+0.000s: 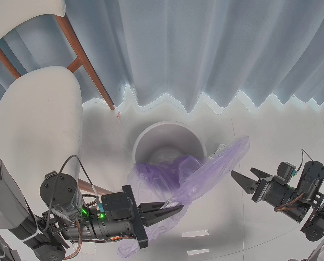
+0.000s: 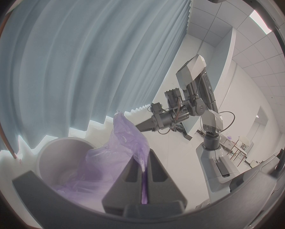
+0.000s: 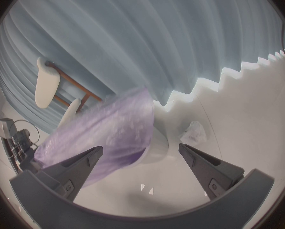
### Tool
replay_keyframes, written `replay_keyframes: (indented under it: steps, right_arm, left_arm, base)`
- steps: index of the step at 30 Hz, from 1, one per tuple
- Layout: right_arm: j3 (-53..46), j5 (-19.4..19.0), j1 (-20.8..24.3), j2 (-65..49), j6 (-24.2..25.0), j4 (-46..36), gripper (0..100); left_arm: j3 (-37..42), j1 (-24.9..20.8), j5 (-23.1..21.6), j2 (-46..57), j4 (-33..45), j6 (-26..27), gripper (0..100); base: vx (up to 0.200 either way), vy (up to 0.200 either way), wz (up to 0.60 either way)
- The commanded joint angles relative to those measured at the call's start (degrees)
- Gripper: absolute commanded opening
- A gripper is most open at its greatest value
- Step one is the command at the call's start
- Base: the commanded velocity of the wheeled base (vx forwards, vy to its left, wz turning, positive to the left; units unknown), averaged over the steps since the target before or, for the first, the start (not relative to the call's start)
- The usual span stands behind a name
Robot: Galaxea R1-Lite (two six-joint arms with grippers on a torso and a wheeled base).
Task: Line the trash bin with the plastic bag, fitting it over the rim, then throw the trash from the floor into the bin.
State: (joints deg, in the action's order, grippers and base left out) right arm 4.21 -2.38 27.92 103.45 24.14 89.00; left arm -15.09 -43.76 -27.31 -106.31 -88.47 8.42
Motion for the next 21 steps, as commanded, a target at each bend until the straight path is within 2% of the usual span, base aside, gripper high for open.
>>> replay_keyframes:
  steps: [1,7,13,21]
  right_arm:
    - [-1.4,-0.3,0.3,3.2,-0.3,1.0,100]
    - [0.7,-0.3,-0.7,-0.8,-0.1,1.0,100]
    - [2.1,-2.2,-0.9,-6.8,-0.3,1.0,100]
    - [4.3,-2.1,-5.0,-3.9,-0.7,1.0,100]
  left_arm:
    - [-0.6,0.1,0.1,0.7,0.0,-0.1,0]
    - [0.2,-1.0,0.0,0.8,0.0,0.0,0]
    - [2.3,-1.2,-0.1,-0.5,0.0,0.1,0]
    - [2.9,-2.6,-0.1,-0.4,0.0,0.3,0]
  base:
    - [0.000,0.000,0.00]
    - [0.000,0.000,0.00]
    - [0.000,0.000,0.00]
    - [0.000,0.000,0.00]
